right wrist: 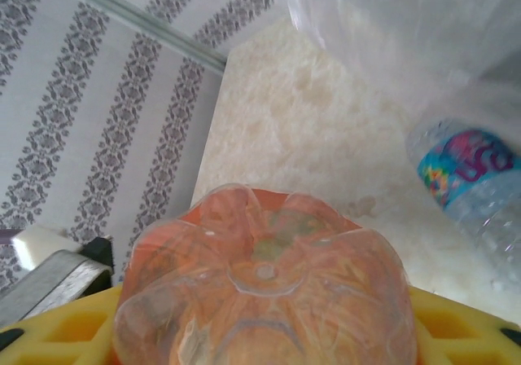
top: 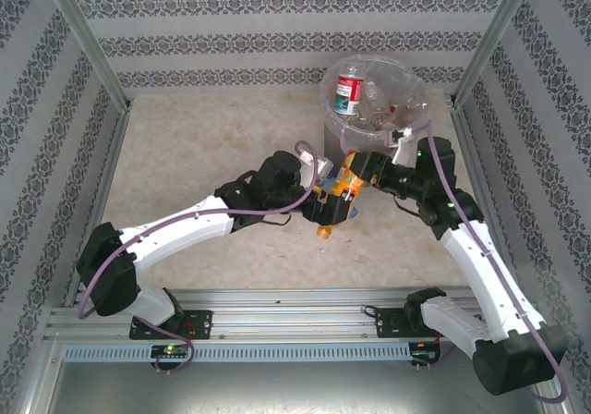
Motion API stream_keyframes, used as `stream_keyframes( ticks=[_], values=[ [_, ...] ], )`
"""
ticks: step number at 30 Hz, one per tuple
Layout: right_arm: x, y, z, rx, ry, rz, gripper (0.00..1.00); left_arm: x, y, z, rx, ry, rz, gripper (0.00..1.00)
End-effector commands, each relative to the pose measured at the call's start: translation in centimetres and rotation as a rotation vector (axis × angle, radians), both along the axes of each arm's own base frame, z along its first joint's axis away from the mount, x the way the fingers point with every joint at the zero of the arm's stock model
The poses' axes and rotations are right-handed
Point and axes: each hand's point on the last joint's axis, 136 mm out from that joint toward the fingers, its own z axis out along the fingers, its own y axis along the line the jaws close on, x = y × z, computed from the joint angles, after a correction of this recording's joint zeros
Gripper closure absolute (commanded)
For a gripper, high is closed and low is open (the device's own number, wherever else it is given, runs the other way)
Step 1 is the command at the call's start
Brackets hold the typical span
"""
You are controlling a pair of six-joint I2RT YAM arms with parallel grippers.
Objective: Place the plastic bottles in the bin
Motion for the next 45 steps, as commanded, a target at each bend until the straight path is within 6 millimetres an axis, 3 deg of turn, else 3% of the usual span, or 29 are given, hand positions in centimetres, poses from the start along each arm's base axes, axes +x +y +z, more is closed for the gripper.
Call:
stream_keyframes(
  ticks=[1, 6, 12, 16, 21, 26, 33, 45],
  values=[
    [-0.2, -1.8, 3.7, -0.074, -0.107, -0.032, 0.46, 1.3, 0.4, 5.9, -0.162, -0.079, 0.012, 0.0],
    [1.0, -4.3, 8.6, -0.135, -0.215, -0.13, 0.46, 2.0, 2.1, 8.2, -0.192, -0.127, 0.029, 0.0],
    [3.3, -7.1, 14.1, -0.2, -0.328, -0.277, 0.47, 2.3, 4.9, 9.3, -0.184, -0.162, 0.063, 0.0],
    [5.3, -8.8, 16.6, -0.245, -0.377, -0.383, 0.48, 1.9, 6.1, 10.0, -0.199, -0.183, 0.072, 0.0],
    [8.1, -10.9, 18.5, -0.29, -0.423, -0.5, 0.49, 1.5, 7.0, 9.1, -0.156, -0.192, 0.076, 0.0],
    [11.3, -11.9, 18.9, -0.314, -0.438, -0.559, 0.49, 1.3, 7.3, 8.4, -0.142, -0.194, 0.071, 0.0],
    [15.1, -12.5, 17.2, -0.327, -0.417, -0.605, 0.5, 1.3, 8.0, 7.7, -0.108, -0.214, 0.086, 0.0],
    [18.6, -9.3, 14.0, -0.311, -0.374, -0.544, 0.5, 1.0, 9.2, 6.9, -0.085, -0.236, 0.114, 0.0]
  ],
)
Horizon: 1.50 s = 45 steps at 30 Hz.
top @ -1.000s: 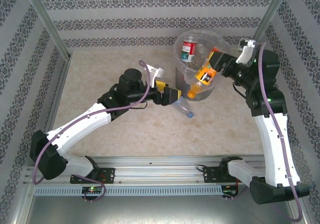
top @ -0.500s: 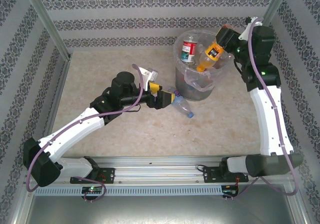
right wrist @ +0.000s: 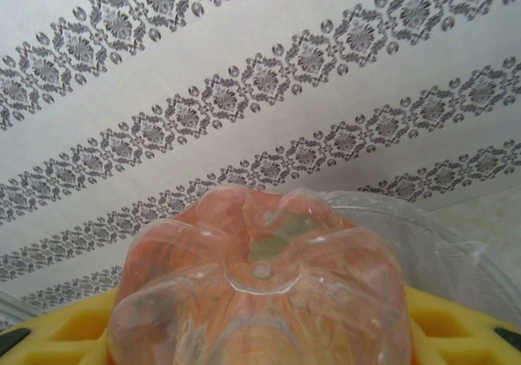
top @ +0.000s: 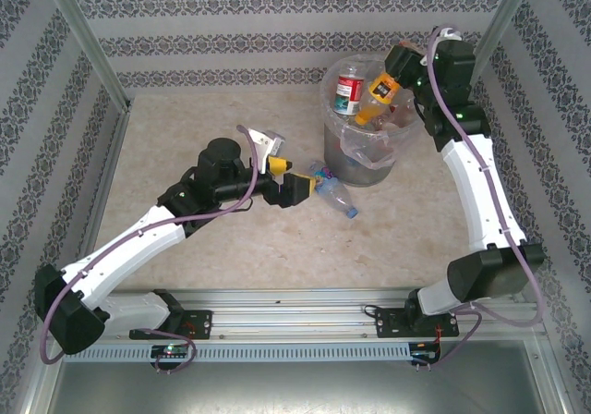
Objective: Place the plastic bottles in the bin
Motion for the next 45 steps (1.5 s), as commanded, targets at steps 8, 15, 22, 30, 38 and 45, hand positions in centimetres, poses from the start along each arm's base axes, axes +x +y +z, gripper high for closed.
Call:
stream_keyframes(
  ticks=[8, 15, 22, 30, 38, 45],
  values=[
    [2.0, 1.4, 0.7, -0.024, -0.041, -0.017, 0.49, 0.0, 1.0, -0.7, 0.027, -0.008, 0.013, 0.0],
    [2.7, -1.4, 2.3, -0.06, -0.083, -0.12, 0.49, 0.0, 1.0, -0.5, 0.03, 0.001, 0.017, 0.0],
    [3.7, -4.8, 3.4, -0.097, -0.123, -0.252, 0.47, 0.7, 0.8, -1.1, 0.044, 0.03, 0.029, 0.0],
    [6.2, -6.9, 2.3, -0.032, -0.17, -0.375, 0.47, 0.9, 0.5, -1.4, 0.044, 0.066, 0.031, 0.0],
    [7.6, -8.2, -1.2, 0.066, -0.186, -0.506, 0.48, 0.9, 0.5, -1.9, 0.043, 0.094, 0.04, 0.0],
    [7.1, -8.1, -2.7, 0.052, -0.234, -0.556, 0.47, 0.8, 0.3, -2.4, 0.039, 0.11, 0.031, 0.0]
  ],
)
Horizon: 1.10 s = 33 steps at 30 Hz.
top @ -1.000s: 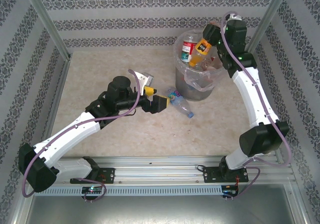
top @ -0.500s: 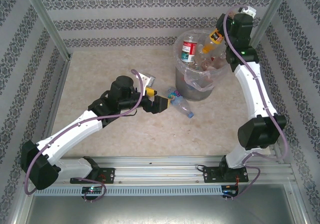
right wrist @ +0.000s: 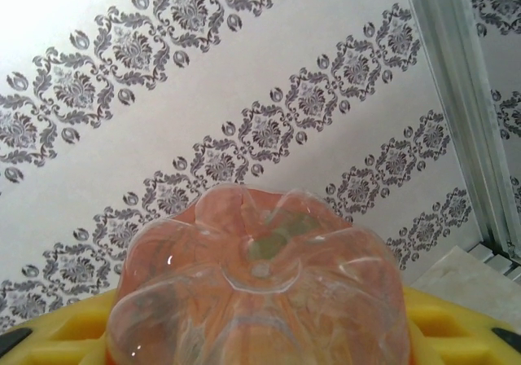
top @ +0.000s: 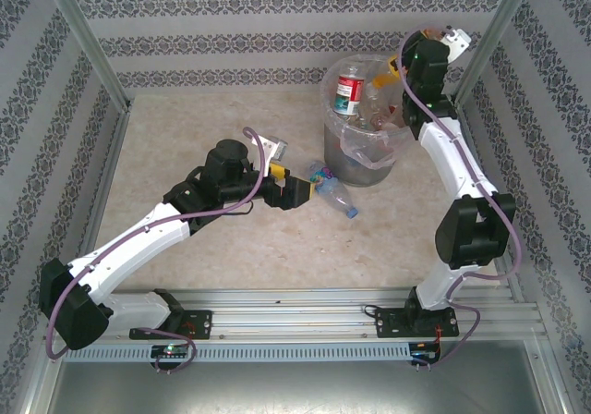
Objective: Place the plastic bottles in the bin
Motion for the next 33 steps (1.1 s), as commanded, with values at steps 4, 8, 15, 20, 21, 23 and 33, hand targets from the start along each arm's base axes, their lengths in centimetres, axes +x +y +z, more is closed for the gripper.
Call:
stream_keyframes(
  ticks=[4, 8, 15, 20, 21, 23, 33],
  values=[
    [-1.3, 0.2, -0.3, -0.024, -0.049, -0.063, 0.44, 0.3, 0.2, 0.7, -0.021, 0.007, 0.007, 0.0],
    [-1.4, 1.1, 0.4, -0.08, -0.058, -0.062, 0.42, 0.2, 0.2, 0.4, -0.016, 0.014, 0.003, 0.0],
    [-0.8, 2.9, -0.4, -0.072, -0.046, 0.026, 0.41, 0.2, 0.2, -0.2, -0.014, 0.024, 0.006, 0.0],
    [-1.2, 3.5, -0.7, -0.089, -0.017, 0.088, 0.37, 0.1, 0.1, -0.6, -0.011, 0.033, 0.001, 0.0],
    [-1.4, 3.7, -0.8, -0.095, -0.013, 0.099, 0.35, 0.2, 0.1, -0.7, -0.012, 0.034, -0.001, 0.0],
    [-1.9, 3.9, -0.6, -0.104, -0.007, 0.119, 0.3, 0.2, -0.1, -0.7, -0.014, 0.035, -0.005, 0.0],
    [-3.8, 3.6, 1.0, -0.153, 0.031, 0.215, 0.1, 0.5, -0.4, -1.0, -0.025, 0.04, -0.011, 0.0]
  ],
)
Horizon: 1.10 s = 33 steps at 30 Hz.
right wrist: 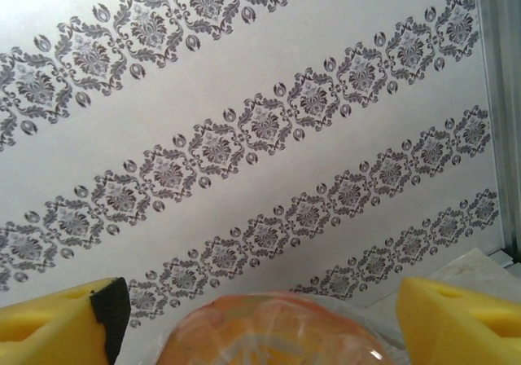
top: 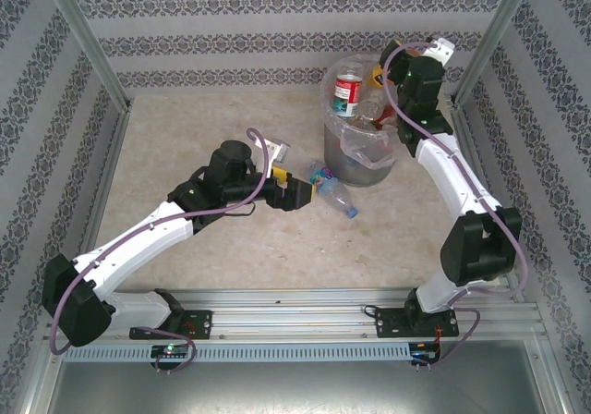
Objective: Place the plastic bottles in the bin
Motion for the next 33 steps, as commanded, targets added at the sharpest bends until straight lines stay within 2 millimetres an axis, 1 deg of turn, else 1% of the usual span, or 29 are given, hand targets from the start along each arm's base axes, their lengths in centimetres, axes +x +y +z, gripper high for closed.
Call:
stream_keyframes(
  ticks=[1, 5, 8, 10, 14, 16, 17, 22, 25, 29, 31, 33],
  values=[
    [-1.4, -0.2, 1.9, -0.024, 0.001, 0.064, 0.1, 0.5, 0.0, 0.2, -0.03, 0.001, 0.004, 0.0],
    [-2.2, -0.5, 2.9, -0.041, 0.052, 0.113, 0.07, 0.7, -0.2, -0.1, -0.021, 0.004, 0.0, 0.0],
    [-3.2, -0.1, 3.7, -0.056, 0.072, 0.182, 0.08, 0.7, -0.1, -0.9, 0.031, 0.011, -0.004, 0.0],
    [-3.7, 0.0, 3.9, -0.064, 0.091, 0.216, 0.09, 0.9, 0.3, -1.4, 0.069, 0.006, 0.004, 0.0],
    [-3.3, -0.4, 3.8, -0.02, 0.133, 0.305, 0.1, 0.8, 0.5, -2.1, 0.101, 0.018, 0.005, 0.0],
    [-2.9, -0.6, 3.6, -0.011, 0.147, 0.325, 0.1, 0.9, 0.6, -2.4, 0.107, 0.026, 0.009, 0.0],
    [-2.6, -0.3, 3.7, -0.009, 0.153, 0.345, 0.1, 0.9, 0.5, -2.5, 0.108, 0.031, 0.01, 0.0],
    [-0.5, 1.5, 3.5, 0.009, 0.176, 0.458, 0.09, 1.4, 0.3, -2.7, 0.116, 0.039, 0.019, 0.0],
    [1.0, 2.0, 2.7, 0.015, 0.208, 0.472, 0.07, 1.7, 0.1, -2.6, 0.121, 0.04, 0.023, 0.0],
    [2.9, 1.5, 1.3, 0.01, 0.264, 0.437, 0.07, 2.0, 0.0, -2.7, 0.132, 0.048, 0.028, 0.0],
    [3.6, 1.6, 0.7, 0.009, 0.284, 0.428, 0.09, 2.2, 0.0, -2.9, 0.137, 0.052, 0.029, 0.0],
    [4.0, 1.7, 0.5, 0.006, 0.292, 0.426, 0.13, 2.2, 0.0, -2.9, 0.142, 0.054, 0.031, 0.0]
  ],
)
